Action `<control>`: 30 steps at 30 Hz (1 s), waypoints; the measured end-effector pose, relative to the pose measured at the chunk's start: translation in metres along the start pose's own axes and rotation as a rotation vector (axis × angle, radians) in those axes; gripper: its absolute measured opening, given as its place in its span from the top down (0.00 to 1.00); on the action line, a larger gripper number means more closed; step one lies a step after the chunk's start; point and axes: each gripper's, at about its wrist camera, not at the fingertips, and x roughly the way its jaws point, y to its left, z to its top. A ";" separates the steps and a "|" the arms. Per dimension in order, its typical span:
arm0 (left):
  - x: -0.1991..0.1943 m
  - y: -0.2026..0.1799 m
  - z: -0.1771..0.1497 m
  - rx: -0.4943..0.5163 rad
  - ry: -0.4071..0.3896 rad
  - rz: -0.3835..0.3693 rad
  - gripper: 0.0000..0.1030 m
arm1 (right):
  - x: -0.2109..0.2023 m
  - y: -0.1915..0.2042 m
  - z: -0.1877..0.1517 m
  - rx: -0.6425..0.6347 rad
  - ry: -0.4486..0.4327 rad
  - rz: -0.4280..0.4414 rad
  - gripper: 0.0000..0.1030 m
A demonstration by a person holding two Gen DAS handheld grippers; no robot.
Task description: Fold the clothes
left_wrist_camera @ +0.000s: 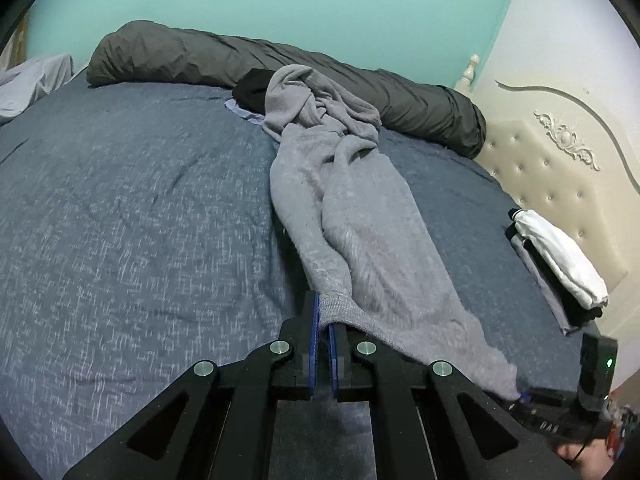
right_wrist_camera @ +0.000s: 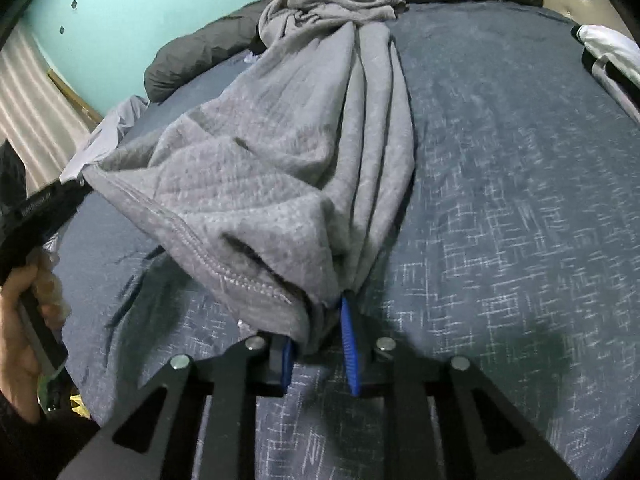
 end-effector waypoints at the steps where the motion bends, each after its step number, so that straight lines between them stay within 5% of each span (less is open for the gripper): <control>1: -0.002 0.003 -0.002 -0.007 0.002 -0.002 0.96 | -0.002 0.000 0.000 0.006 -0.006 0.001 0.81; 8: -0.024 0.014 -0.010 -0.030 -0.006 -0.013 0.96 | -0.015 0.007 0.004 0.065 -0.053 0.105 0.92; 15: -0.067 -0.009 0.020 -0.004 -0.049 -0.042 0.96 | -0.088 0.030 0.059 0.027 -0.179 0.147 0.97; 30: -0.252 -0.120 0.196 0.154 -0.235 -0.088 0.96 | -0.343 0.128 0.217 -0.221 -0.492 0.092 0.97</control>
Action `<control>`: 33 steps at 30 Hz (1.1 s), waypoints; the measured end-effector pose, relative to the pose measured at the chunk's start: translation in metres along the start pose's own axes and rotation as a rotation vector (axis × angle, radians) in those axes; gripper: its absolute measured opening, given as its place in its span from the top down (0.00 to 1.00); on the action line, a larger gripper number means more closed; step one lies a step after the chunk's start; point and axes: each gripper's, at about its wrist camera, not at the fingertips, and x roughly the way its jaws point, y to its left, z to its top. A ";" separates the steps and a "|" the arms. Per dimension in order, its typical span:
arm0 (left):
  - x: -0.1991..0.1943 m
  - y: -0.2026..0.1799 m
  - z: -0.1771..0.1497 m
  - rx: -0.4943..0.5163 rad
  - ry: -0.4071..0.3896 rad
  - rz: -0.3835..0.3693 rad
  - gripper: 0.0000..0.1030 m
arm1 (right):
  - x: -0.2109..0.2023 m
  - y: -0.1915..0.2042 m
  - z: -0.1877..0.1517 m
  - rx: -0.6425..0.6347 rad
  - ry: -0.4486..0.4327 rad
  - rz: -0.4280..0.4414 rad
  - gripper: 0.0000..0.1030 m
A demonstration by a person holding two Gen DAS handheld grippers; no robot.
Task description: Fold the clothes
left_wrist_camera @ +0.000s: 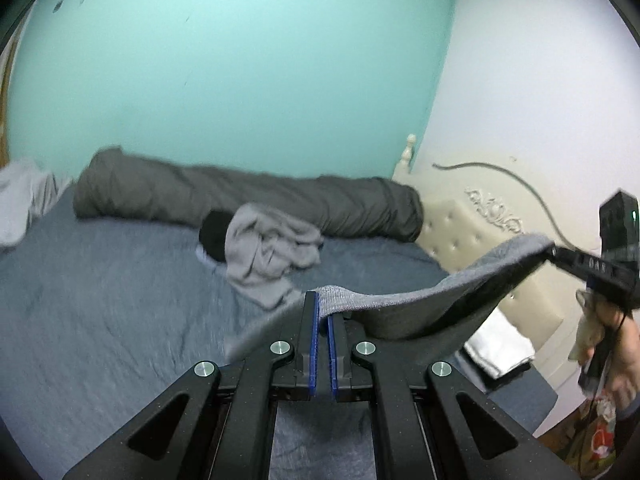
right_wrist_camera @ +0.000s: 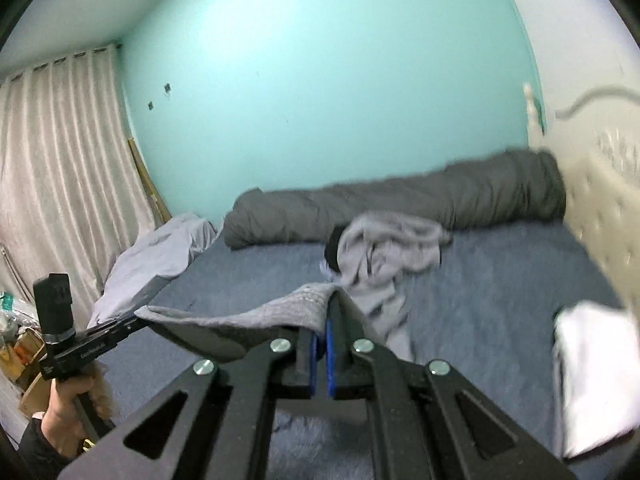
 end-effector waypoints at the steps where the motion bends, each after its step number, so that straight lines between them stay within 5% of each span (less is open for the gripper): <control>1: -0.009 -0.006 0.014 0.007 0.009 -0.019 0.96 | -0.009 0.006 0.017 -0.010 -0.015 0.001 0.97; 5: -0.036 -0.020 0.044 0.037 0.006 -0.033 0.96 | -0.030 0.027 0.056 -0.042 -0.048 0.012 0.97; 9: -0.037 -0.016 0.030 0.030 0.043 -0.036 0.96 | -0.023 0.043 0.056 -0.066 -0.016 0.036 0.97; 22: 0.044 0.072 -0.143 -0.188 0.318 0.070 0.96 | 0.130 0.049 -0.089 -0.032 0.367 0.063 0.97; 30: 0.068 0.111 -0.207 -0.222 0.434 0.148 0.95 | 0.205 0.047 -0.163 0.001 0.528 0.064 0.97; 32: 0.070 0.121 -0.218 -0.230 0.452 0.165 0.87 | 0.219 0.047 -0.177 0.010 0.550 0.072 0.97; 33: 0.071 0.124 -0.221 -0.229 0.456 0.170 0.71 | 0.221 0.047 -0.180 0.014 0.556 0.074 0.97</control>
